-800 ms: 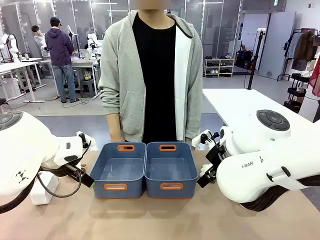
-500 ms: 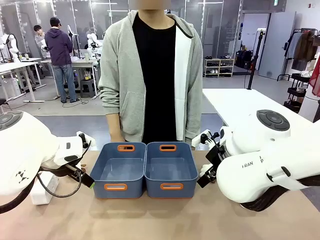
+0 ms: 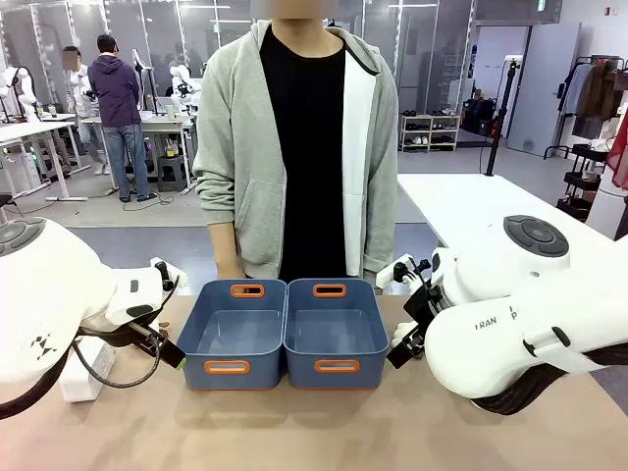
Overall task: Sort the digital clocks into the basket.
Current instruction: Pick up the Digital clock from the table and place it into the empty Plastic storage basket.
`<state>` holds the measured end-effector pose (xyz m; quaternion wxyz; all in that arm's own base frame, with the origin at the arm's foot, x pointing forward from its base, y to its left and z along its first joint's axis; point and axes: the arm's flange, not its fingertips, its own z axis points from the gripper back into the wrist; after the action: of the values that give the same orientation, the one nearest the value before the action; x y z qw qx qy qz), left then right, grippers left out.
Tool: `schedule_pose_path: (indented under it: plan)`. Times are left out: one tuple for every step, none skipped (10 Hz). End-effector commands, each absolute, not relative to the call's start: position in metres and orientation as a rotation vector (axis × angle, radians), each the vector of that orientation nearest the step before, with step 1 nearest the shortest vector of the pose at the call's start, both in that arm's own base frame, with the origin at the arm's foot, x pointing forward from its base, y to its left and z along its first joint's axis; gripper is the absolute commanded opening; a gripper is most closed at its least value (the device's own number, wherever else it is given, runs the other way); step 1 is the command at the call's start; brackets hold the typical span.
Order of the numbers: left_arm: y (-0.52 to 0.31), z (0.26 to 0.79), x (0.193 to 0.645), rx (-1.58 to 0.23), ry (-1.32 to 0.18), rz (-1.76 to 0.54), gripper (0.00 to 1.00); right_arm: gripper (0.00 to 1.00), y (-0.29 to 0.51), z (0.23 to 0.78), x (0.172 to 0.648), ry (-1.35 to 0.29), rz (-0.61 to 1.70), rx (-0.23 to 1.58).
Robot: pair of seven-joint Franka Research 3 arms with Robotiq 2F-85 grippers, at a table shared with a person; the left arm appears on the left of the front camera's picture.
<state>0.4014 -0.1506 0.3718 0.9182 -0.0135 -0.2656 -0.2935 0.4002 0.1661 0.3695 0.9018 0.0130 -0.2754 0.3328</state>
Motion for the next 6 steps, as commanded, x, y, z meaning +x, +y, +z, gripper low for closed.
schedule_pose_path:
  plan:
    - [-0.151, 0.372, 0.401, -0.028, -0.546, -0.603, 1.0, 1.0, 0.166, 0.37, 0.4, -0.57, 0.688, 0.027]
    - [-0.144, 0.399, 0.408, 0.004, -0.504, -0.639, 1.0, 1.0, 0.163, 0.406, 0.409, -0.543, 0.694, 0.099]
    - [-0.127, 0.417, 0.415, 0.003, -0.48, -0.602, 1.0, 1.0, 0.154, 0.435, 0.416, -0.53, 0.681, 0.178]
    - [-0.115, 0.436, 0.414, -0.106, -0.477, -0.623, 1.0, 1.0, 0.144, 0.457, 0.419, -0.495, 0.696, 0.271]
    - [-0.1, 0.457, 0.41, -0.289, -0.473, -0.635, 1.0, 1.0, 0.133, 0.473, 0.42, -0.469, 0.679, 0.371]
    - [-0.084, 0.472, 0.405, -0.429, -0.464, -0.625, 1.0, 1.0, 0.125, 0.484, 0.42, -0.445, 0.666, 0.463]
